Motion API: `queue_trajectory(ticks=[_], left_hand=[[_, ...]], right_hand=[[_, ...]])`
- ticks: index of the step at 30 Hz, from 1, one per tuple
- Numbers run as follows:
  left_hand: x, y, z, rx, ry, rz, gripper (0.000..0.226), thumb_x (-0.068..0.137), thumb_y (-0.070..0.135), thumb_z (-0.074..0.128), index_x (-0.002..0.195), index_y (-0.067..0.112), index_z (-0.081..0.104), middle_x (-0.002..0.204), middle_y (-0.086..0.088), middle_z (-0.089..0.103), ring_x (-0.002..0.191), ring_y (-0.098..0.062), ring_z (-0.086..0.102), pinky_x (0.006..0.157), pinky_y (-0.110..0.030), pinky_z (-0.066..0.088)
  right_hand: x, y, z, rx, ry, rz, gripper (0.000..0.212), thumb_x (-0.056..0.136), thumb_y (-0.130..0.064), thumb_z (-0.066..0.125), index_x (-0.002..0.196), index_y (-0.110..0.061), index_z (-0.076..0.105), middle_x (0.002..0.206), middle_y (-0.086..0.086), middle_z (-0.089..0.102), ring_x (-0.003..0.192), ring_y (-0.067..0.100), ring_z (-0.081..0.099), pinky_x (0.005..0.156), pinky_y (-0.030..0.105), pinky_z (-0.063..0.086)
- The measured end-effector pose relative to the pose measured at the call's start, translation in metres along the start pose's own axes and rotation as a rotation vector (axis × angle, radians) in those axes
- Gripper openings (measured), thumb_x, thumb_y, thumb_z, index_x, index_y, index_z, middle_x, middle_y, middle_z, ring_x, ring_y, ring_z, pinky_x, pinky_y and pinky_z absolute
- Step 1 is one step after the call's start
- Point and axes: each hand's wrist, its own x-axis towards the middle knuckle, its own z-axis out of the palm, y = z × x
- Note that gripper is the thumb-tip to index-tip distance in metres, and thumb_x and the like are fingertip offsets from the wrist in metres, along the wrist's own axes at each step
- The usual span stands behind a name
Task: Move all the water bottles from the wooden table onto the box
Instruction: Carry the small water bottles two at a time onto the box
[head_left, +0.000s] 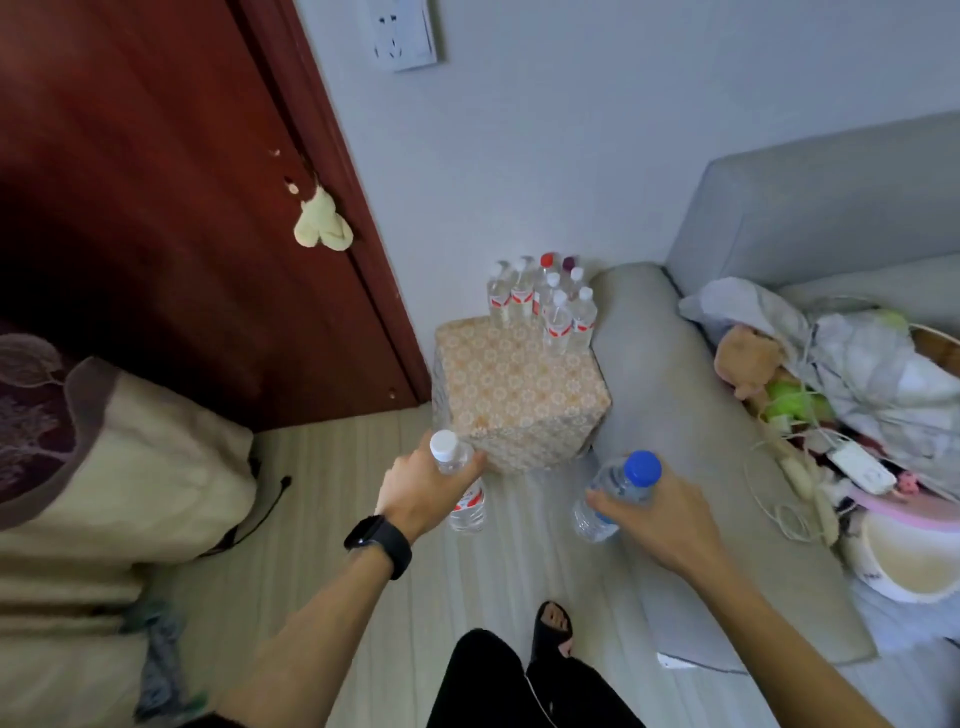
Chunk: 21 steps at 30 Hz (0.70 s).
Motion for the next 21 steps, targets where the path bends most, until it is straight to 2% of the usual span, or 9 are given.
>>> queue_trajectory(ticks=[3, 6, 9, 11, 13, 16, 21], left_hand=[[0.042, 0.005, 0.008, -0.092, -0.026, -0.096, 0.041, 0.084, 0.063, 0.061, 0.102, 0.027, 0.054, 0.091, 0.003, 0.068, 0.085, -0.024, 0.058, 0.071, -0.03, 0.04], [0.091, -0.001, 0.022, -0.183, -0.079, -0.196, 0.049, 0.08, 0.067, 0.062, 0.105, 0.026, 0.057, 0.097, 0.002, 0.07, 0.094, -0.026, 0.063, 0.076, -0.032, 0.047], [0.148, -0.01, 0.038, -0.247, -0.139, -0.239, 0.061, 0.068, 0.08, 0.055, 0.102, 0.03, 0.063, 0.096, 0.006, 0.071, 0.096, -0.022, 0.065, 0.084, -0.036, 0.052], [0.183, -0.01, 0.046, -0.292, -0.176, -0.273, 0.05, 0.076, 0.071, 0.063, 0.099, 0.027, 0.062, 0.094, 0.006, 0.069, 0.09, -0.018, 0.063, 0.077, -0.031, 0.05], [0.216, -0.012, 0.051, -0.298, -0.203, -0.277, 0.041, 0.083, 0.06, 0.068, 0.101, 0.024, 0.058, 0.092, 0.004, 0.067, 0.081, -0.013, 0.061, 0.064, -0.025, 0.044], [0.258, -0.01, 0.055, -0.29, -0.255, -0.253, 0.041, 0.087, 0.056, 0.067, 0.111, 0.027, 0.053, 0.097, 0.004, 0.066, 0.081, -0.011, 0.06, 0.058, -0.02, 0.04], [0.318, -0.011, 0.074, -0.225, -0.369, -0.256, 0.051, 0.086, 0.057, 0.067, 0.125, 0.029, 0.049, 0.114, 0.003, 0.065, 0.099, -0.021, 0.061, 0.075, -0.031, 0.044]], right_hand=[[0.05, -0.021, 0.006, -0.016, -0.08, -0.011, 0.041, 0.07, -0.045, 0.085, 0.099, -0.035, 0.057, 0.086, -0.016, 0.064, 0.078, 0.009, 0.061, 0.065, 0.026, 0.045], [0.101, -0.03, 0.019, -0.005, -0.12, 0.007, 0.039, 0.067, -0.038, 0.088, 0.093, -0.038, 0.059, 0.083, -0.019, 0.067, 0.078, 0.0, 0.064, 0.063, 0.018, 0.046], [0.157, -0.027, 0.04, -0.013, -0.189, 0.038, 0.047, 0.061, -0.05, 0.084, 0.099, -0.034, 0.061, 0.084, -0.015, 0.07, 0.077, 0.003, 0.067, 0.067, 0.025, 0.053], [0.193, -0.027, 0.054, -0.011, -0.229, 0.071, 0.055, 0.057, -0.06, 0.08, 0.102, -0.034, 0.061, 0.086, -0.012, 0.072, 0.078, 0.004, 0.068, 0.073, 0.033, 0.057], [0.224, -0.033, 0.066, -0.016, -0.264, 0.111, 0.052, 0.066, -0.056, 0.083, 0.105, -0.033, 0.057, 0.089, -0.01, 0.073, 0.08, 0.007, 0.069, 0.076, 0.036, 0.057], [0.26, -0.044, 0.083, -0.046, -0.301, 0.149, 0.048, 0.075, -0.049, 0.083, 0.108, -0.032, 0.053, 0.091, -0.011, 0.072, 0.08, 0.009, 0.069, 0.071, 0.032, 0.055], [0.314, -0.046, 0.113, -0.073, -0.265, 0.212, 0.051, 0.075, -0.054, 0.081, 0.109, -0.035, 0.048, 0.092, -0.017, 0.067, 0.075, 0.0, 0.062, 0.057, 0.017, 0.043]])
